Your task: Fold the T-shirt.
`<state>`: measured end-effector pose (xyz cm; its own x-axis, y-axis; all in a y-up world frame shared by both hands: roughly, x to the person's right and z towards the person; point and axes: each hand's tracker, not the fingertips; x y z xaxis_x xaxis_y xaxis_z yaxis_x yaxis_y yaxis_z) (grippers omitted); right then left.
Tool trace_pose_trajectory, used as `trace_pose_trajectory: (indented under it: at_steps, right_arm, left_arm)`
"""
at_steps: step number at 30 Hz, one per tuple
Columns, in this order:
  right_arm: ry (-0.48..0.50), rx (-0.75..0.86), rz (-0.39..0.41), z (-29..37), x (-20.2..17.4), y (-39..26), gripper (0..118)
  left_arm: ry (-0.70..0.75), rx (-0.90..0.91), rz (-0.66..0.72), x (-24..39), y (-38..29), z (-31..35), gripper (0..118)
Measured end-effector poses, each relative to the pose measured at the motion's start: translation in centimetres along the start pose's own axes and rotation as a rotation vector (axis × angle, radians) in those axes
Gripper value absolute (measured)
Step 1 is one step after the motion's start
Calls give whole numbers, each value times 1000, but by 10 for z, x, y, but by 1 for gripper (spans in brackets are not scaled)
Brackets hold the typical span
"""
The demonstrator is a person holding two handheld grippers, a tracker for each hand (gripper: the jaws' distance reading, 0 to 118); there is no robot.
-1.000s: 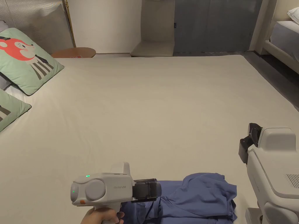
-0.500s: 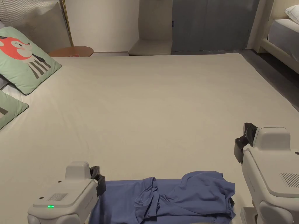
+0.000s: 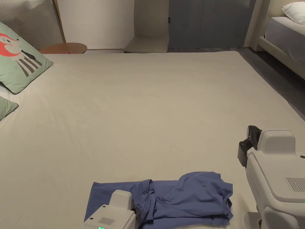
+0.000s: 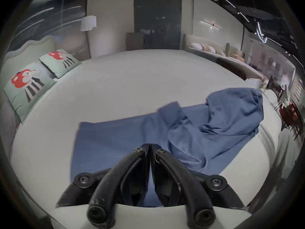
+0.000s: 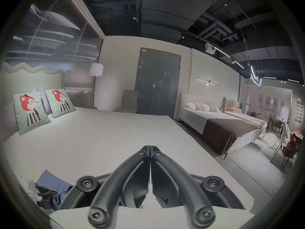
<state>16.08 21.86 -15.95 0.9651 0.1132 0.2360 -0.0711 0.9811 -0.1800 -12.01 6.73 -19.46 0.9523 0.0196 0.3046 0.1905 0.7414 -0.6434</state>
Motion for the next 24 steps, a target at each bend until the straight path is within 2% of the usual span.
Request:
trace_pose_trajectory:
  at_steps: [6,12,16,21,23,24]
  right_arm:
    - [-18,-6,-4,6,9,5,1]
    - [-31,-9,-8,2,13,1,1]
    - [-26,-10,-17,5,12,3,1]
    - [-14,-4,-11,7,7,7,1]
    - [-8,-4,-13,7,4,8,1]
    - [-6,-3,-16,7,2,8,1]
  left_arm:
    - [-37,-8,-41,37,3,-9,0]
    - [-102,-13,10,42,12,-6,0]
    - [-260,21,136,29,25,12,0]
    - [-436,70,248,-30,47,38,1]
    - [-498,32,291,-60,54,47,15]
    - [-511,23,314,-73,55,50,30]
